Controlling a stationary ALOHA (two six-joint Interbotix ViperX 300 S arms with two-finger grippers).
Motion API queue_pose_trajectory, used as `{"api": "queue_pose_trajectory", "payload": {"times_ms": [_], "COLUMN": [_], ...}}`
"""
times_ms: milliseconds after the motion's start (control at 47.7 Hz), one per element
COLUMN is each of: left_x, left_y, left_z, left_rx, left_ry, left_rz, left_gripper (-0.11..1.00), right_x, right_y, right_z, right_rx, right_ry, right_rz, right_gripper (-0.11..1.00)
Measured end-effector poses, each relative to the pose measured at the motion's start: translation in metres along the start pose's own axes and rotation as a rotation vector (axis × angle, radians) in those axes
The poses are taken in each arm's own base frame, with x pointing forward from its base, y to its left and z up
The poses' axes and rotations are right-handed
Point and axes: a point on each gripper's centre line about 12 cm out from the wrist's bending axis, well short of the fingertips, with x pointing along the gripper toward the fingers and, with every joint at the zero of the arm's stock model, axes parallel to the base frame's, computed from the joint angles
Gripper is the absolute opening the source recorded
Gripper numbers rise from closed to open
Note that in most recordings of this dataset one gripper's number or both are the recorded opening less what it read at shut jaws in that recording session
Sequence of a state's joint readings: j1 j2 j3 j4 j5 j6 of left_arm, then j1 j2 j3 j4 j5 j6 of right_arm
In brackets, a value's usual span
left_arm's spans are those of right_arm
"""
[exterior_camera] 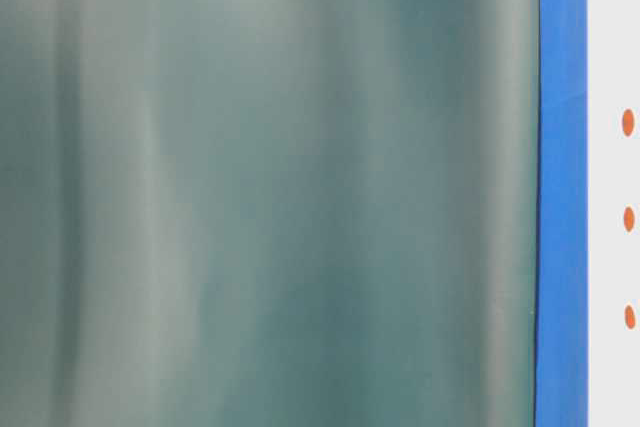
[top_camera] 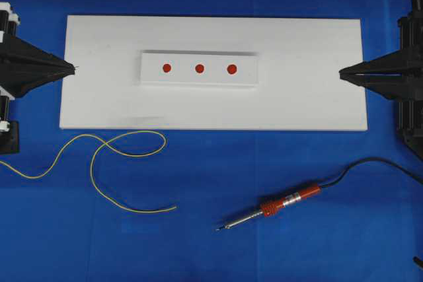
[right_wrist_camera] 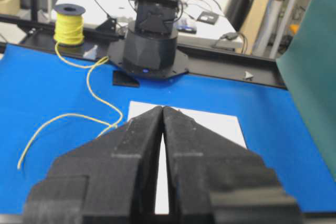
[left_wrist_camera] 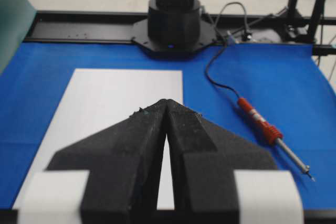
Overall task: Touch the tip of the soldering iron to the tip of the solder at the mark.
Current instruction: 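Move the left gripper to the yellow solder wire and the right to the iron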
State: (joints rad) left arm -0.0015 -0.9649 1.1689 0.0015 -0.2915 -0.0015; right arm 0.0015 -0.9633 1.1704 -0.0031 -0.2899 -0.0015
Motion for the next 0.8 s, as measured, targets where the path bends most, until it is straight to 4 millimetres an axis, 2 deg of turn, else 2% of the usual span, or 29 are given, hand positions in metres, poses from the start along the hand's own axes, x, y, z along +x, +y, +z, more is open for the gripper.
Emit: {"api": "queue_pose_trajectory", "payload": {"times_ms": [189, 378, 482, 587, 650, 734, 797], "left_x": [0.0, 0.005, 0.01, 0.016, 0.019, 0.023, 0.025], "left_y": [-0.003, -0.022, -0.032, -0.04, -0.046, -0.053, -0.061], "left_z": [-0.001, -0.009, -0.018, -0.029, -0.036, -0.044, -0.05], "left_rx": [-0.03, -0.038, -0.041, -0.038, -0.036, -0.034, -0.033], "left_ry": [0.003, 0.032, 0.061, 0.099, 0.125, 0.149, 0.167], "left_rz": [-0.013, -0.106, -0.149, -0.182, -0.202, -0.231, -0.257], "left_gripper": [0.0, 0.0, 0.0, 0.01, 0.04, 0.24, 0.44], "right_x": [0.005, 0.009, 0.01, 0.011, 0.012, 0.015, 0.017], "right_y": [0.006, 0.021, 0.036, 0.052, 0.059, 0.064, 0.069], "right_z": [-0.009, -0.018, -0.023, -0.03, -0.034, -0.042, -0.051], "right_rx": [0.041, 0.111, 0.132, 0.14, 0.152, 0.178, 0.196], "right_ry": [0.06, 0.117, 0.145, 0.182, 0.205, 0.243, 0.282], "right_rz": [0.026, 0.092, 0.161, 0.225, 0.252, 0.265, 0.273], "right_gripper": [-0.06, -0.06, -0.03, 0.1, 0.25, 0.49, 0.68]}}
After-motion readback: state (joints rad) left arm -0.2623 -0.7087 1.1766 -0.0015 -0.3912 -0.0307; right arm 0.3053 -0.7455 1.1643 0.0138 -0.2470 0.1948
